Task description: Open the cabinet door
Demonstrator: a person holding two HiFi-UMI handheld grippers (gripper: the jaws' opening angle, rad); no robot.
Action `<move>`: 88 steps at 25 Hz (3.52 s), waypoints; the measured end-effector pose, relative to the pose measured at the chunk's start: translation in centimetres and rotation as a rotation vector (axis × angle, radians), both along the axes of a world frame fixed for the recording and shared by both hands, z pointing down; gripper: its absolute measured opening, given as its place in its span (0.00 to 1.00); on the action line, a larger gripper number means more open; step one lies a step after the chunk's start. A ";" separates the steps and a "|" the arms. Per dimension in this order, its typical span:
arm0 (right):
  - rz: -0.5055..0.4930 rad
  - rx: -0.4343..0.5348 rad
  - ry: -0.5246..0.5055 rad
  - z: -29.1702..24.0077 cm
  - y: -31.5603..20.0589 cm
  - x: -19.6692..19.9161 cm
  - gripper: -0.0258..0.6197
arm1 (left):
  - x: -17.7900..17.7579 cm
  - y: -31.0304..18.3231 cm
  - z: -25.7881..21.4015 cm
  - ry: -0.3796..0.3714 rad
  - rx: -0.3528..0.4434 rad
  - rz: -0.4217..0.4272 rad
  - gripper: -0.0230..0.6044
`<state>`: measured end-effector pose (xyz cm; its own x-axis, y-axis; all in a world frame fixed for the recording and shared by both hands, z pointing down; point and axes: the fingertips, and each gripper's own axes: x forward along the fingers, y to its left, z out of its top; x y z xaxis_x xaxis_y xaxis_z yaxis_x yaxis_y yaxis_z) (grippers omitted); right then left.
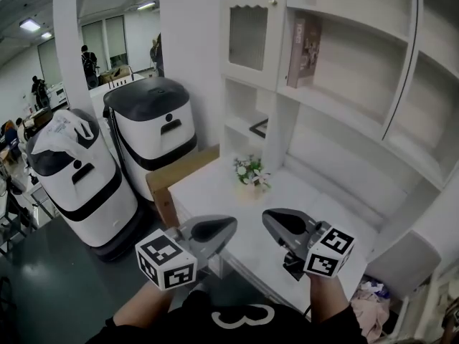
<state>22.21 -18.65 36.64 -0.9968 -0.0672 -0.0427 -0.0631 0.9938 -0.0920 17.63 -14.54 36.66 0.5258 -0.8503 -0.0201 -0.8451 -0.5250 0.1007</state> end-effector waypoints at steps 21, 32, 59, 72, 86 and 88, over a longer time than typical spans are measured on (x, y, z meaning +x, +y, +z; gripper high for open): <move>0.285 0.127 -0.014 -8.4 -18.1 -6.5 0.03 | -8.9 -21.3 -8.6 -0.031 0.144 0.210 0.04; 0.446 0.257 0.018 -12.3 -23.5 -8.3 0.03 | -11.3 -29.1 -13.8 -0.146 0.334 0.278 0.04; 0.651 0.365 0.202 -14.1 -27.9 -8.3 0.03 | -13.4 -41.7 -39.6 -0.327 0.878 0.065 0.26; 0.723 0.315 0.238 -12.3 -27.3 -6.5 0.03 | -12.3 -44.4 -43.1 -0.379 0.901 -0.005 0.21; 0.750 0.293 0.271 -11.6 -25.2 -5.9 0.03 | -11.8 -44.4 -43.0 -0.416 0.868 0.008 0.15; 0.746 0.297 0.266 -11.8 -24.6 -5.9 0.03 | -11.8 -44.4 -43.1 -0.427 0.857 0.017 0.15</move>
